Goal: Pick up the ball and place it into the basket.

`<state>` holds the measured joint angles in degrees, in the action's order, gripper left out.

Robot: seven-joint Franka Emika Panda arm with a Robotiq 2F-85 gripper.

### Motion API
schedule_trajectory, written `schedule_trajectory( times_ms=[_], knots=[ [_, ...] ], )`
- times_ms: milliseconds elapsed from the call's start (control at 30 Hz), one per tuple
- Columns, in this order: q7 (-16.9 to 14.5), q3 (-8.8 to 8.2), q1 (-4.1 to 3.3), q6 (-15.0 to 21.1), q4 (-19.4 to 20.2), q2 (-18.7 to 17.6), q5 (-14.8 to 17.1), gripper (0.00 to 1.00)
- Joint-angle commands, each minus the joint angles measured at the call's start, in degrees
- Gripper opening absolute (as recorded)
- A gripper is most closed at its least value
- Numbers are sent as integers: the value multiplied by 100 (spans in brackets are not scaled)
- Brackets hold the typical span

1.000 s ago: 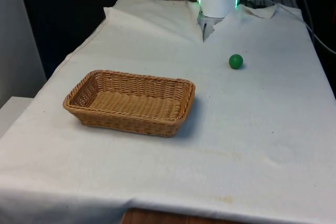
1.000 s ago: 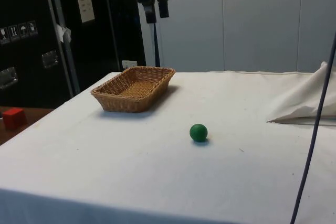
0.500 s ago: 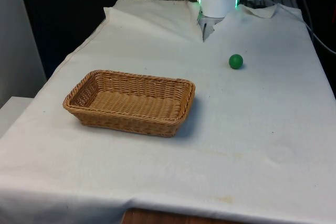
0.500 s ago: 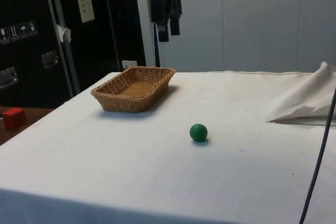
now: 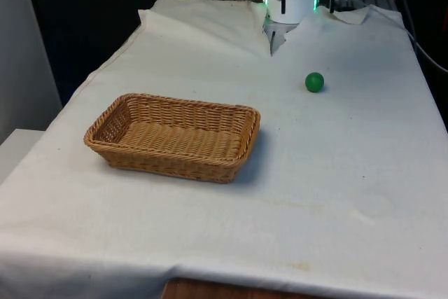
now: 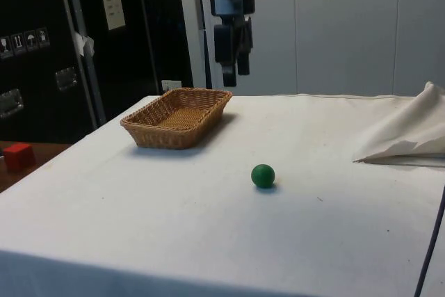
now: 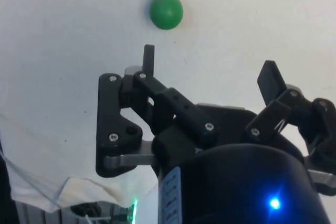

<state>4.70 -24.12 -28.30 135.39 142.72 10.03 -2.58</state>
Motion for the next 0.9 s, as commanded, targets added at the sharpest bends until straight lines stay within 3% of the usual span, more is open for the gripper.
schedule_trajectory(
  times_ms=[0, 67, 267, 333, 600, 633, 867],
  knots=[
    [11, 11, 0, 57, 46, -29, 0, 100],
    [115, 69, -6, 361, 201, -155, -6, 100],
    [189, 138, -6, 745, 418, -361, 0, 100],
    [143, 132, 0, 647, 384, -338, 0, 100],
    [149, 160, -17, 1318, 739, -590, 126, 100],
    [178, 160, 0, 1238, 705, -596, 40, 100],
    [11, 189, -29, 1748, 974, -751, 384, 100]
  ],
)
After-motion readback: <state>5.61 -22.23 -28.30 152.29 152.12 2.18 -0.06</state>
